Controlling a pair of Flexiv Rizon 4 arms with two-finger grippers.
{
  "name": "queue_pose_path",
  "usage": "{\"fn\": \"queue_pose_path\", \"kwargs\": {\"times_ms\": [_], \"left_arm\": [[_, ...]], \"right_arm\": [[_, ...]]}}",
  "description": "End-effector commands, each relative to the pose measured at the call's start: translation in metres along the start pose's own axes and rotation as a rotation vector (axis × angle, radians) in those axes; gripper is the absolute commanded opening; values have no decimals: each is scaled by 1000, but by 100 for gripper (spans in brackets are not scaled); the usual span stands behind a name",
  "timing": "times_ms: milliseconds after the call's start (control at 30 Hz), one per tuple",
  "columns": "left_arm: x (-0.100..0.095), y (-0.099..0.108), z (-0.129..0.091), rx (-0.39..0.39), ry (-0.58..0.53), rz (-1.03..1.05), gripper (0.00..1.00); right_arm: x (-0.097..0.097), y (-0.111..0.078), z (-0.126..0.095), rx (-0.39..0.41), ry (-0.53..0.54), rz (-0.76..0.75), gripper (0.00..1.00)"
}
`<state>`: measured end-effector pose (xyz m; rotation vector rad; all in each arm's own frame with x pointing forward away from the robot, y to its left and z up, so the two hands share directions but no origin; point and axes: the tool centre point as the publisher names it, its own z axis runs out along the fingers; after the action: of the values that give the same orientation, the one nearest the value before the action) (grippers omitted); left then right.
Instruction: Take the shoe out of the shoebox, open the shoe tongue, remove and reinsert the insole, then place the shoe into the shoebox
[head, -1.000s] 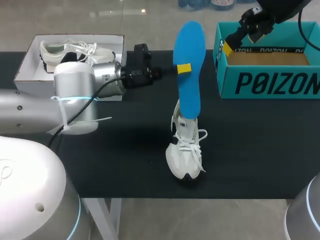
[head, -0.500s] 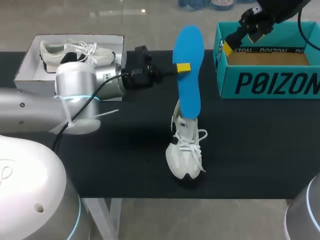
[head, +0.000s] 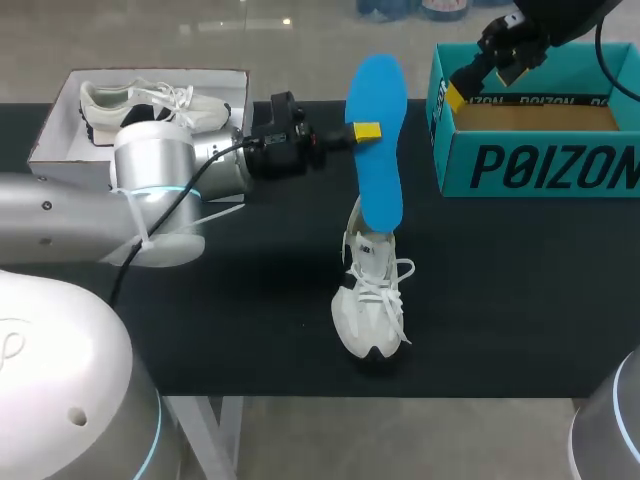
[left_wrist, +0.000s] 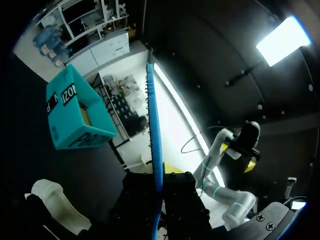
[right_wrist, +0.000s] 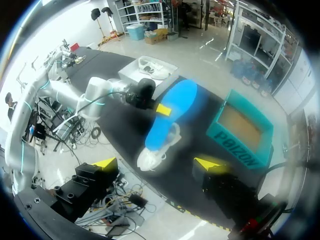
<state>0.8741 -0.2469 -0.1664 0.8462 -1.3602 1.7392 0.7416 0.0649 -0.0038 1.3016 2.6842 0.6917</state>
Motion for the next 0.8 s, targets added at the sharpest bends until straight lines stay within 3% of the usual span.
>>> {"fn": "queue_pose_path", "kwargs": {"times_ms": [33,800], "left_arm": [[0,-4,2,32,-27,27,0],[0,-6,1,55,-21,42,0]], "right_arm": [[0,2,0,4,0,1,100],[0,2,0,4,0,1,100]]}}
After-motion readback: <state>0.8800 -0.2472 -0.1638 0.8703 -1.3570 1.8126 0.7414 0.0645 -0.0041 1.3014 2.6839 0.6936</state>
